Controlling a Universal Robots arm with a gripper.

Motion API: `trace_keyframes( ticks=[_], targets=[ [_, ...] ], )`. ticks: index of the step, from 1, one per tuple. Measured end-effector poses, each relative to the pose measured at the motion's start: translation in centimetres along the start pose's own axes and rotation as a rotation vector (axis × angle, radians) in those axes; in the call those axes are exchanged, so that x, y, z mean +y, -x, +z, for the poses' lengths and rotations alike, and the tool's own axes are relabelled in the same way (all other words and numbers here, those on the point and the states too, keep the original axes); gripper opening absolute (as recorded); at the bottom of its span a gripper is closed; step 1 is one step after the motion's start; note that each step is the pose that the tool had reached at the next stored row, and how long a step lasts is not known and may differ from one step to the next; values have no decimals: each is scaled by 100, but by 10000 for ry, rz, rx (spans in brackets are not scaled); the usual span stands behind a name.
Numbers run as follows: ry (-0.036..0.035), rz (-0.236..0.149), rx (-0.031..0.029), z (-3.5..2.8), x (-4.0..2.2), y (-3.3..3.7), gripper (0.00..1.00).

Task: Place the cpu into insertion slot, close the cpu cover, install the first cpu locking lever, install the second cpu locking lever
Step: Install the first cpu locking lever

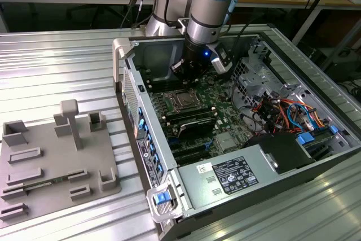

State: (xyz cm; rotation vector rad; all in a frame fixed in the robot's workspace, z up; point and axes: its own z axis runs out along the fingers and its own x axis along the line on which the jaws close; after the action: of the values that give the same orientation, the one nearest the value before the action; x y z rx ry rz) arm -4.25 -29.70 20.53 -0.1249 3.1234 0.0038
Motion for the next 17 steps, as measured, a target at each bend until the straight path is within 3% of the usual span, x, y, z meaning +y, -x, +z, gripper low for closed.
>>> trace_keyframes(
  ticks=[17],
  targets=[
    [13, -3, -1, 36, 0, 3, 11]
  ],
)
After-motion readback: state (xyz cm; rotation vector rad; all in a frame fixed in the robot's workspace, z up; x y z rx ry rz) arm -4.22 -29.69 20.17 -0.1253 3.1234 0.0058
